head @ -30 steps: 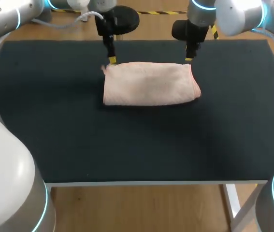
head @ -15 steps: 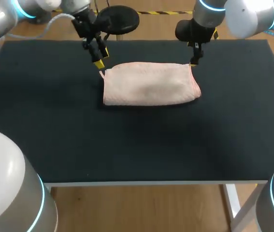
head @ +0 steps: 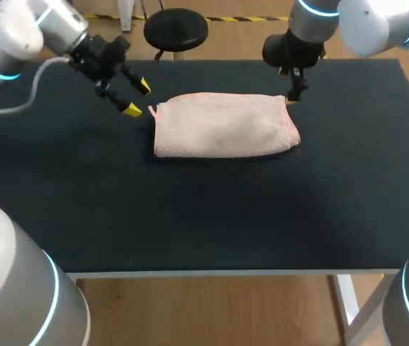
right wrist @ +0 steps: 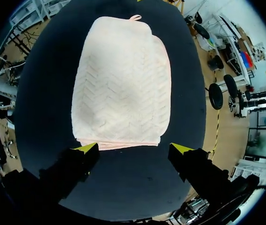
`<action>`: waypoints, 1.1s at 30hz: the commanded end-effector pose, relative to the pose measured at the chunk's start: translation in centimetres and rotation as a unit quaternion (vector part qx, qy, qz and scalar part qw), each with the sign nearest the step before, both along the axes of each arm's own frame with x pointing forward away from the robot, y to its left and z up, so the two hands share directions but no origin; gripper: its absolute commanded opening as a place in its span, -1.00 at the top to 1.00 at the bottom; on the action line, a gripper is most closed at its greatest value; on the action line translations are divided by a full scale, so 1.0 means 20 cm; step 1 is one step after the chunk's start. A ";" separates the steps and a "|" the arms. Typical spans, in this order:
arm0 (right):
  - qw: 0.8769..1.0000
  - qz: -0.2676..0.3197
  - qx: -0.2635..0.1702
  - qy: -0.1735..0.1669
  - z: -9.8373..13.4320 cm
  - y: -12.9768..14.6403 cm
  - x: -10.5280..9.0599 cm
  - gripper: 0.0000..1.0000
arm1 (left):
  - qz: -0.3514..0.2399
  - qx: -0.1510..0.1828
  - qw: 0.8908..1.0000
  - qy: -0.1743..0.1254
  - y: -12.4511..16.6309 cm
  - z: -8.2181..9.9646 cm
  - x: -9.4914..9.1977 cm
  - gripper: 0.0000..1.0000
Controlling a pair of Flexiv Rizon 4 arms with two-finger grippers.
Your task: Fold the towel
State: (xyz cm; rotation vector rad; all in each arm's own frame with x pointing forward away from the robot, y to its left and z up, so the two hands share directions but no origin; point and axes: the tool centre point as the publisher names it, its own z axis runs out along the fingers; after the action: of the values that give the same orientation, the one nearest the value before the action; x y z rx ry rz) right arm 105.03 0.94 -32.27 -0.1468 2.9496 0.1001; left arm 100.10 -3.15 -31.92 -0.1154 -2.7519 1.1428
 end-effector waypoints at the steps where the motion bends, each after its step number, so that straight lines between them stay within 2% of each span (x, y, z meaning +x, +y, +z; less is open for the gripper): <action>1: 0.999 0.024 -0.028 0.008 0.05 0.00 -0.01 -1.00 | 0.057 -0.017 0.997 -0.055 0.01 0.00 -0.04 -1.00; 16: 0.999 0.024 -0.028 0.008 0.05 0.00 -0.01 -1.00 | 0.057 -0.017 0.997 -0.055 0.01 0.00 -0.04 -1.00; 17: 0.999 -0.010 0.044 0.018 0.05 -0.03 0.01 -1.00 | 0.057 -0.017 0.997 -0.055 0.01 0.00 -0.04 -1.00; 18: 0.992 -0.065 0.108 0.033 0.05 -0.05 0.03 -1.00 | 0.057 -0.017 0.997 -0.055 0.01 0.00 -0.04 -1.00; 19: 0.983 -0.093 0.150 0.044 0.05 -0.06 0.05 -1.00 | 0.057 -0.017 0.997 -0.055 0.01 0.00 -0.04 -1.00; 20: 0.964 -0.116 0.228 0.069 0.05 -0.08 0.05 -1.00 | 0.057 -0.017 0.997 -0.055 0.01 0.00 -0.04 -1.00; 21: 0.947 -0.151 0.273 0.076 0.05 -0.09 0.06 -1.00 | 0.057 -0.017 0.997 -0.055 0.01 0.00 -0.04 -1.00; 22: 0.938 -0.164 0.294 0.082 0.04 -0.10 0.07 -1.00 | 0.057 -0.017 0.997 -0.055 0.01 0.00 -0.04 -1.00; 23: 0.911 -0.189 0.352 0.101 0.03 -0.11 0.07 -1.00 | 0.057 -0.017 0.997 -0.055 0.01 0.00 -0.04 -1.00; 25: 0.859 -0.247 0.424 0.145 0.03 -0.12 0.09 -1.00 | 0.057 -0.017 0.997 -0.055 0.01 0.00 -0.04 -1.00; 26: 0.824 -0.286 0.463 0.157 0.04 -0.13 0.10 -1.00 | 0.057 -0.017 0.997 -0.055 0.01 0.00 -0.04 -1.00; 27: 0.779 -0.329 0.497 0.195 0.04 -0.15 0.11 -1.00 | 0.057 -0.017 0.997 -0.055 0.01 0.00 -0.04 -1.00; 28: 0.750 -0.343 0.520 0.221 0.04 -0.16 0.11 -1.00 | 0.057 -0.017 0.997 -0.055 0.01 0.00 -0.04 -1.00; 29: 0.695 -0.380 0.556 0.250 0.04 -0.18 0.11 -1.00 | 0.057 -0.017 0.997 -0.055 0.01 0.00 -0.04 -1.00; 30: 0.646 -0.402 0.578 0.295 0.03 -0.20 0.11 -1.00 | 0.057 -0.017 0.997 -0.055 0.01 0.00 -0.04 -1.00; 31: 0.631 -0.402 0.587 0.310 0.03 -0.22 0.11 -1.00 | 0.057 -0.017 0.997 -0.055 0.01 0.00 -0.04 -1.00; 32: 0.624 -0.405 0.589 0.316 0.03 -0.23 0.11 -1.00 | 0.057 -0.017 0.997 -0.055 0.01 0.00 -0.04 -1.00; 33: 0.642 -0.373 0.581 0.334 0.04 -0.24 0.11 -1.00 | 0.057 -0.017 0.997 -0.055 0.01 0.00 -0.04 -1.00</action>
State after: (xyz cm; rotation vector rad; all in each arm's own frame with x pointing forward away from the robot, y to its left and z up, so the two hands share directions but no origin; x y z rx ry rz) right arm 106.74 -2.79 -31.40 0.2681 3.0281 0.5275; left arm 99.23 -3.00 -31.87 -0.0254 -2.8704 1.2443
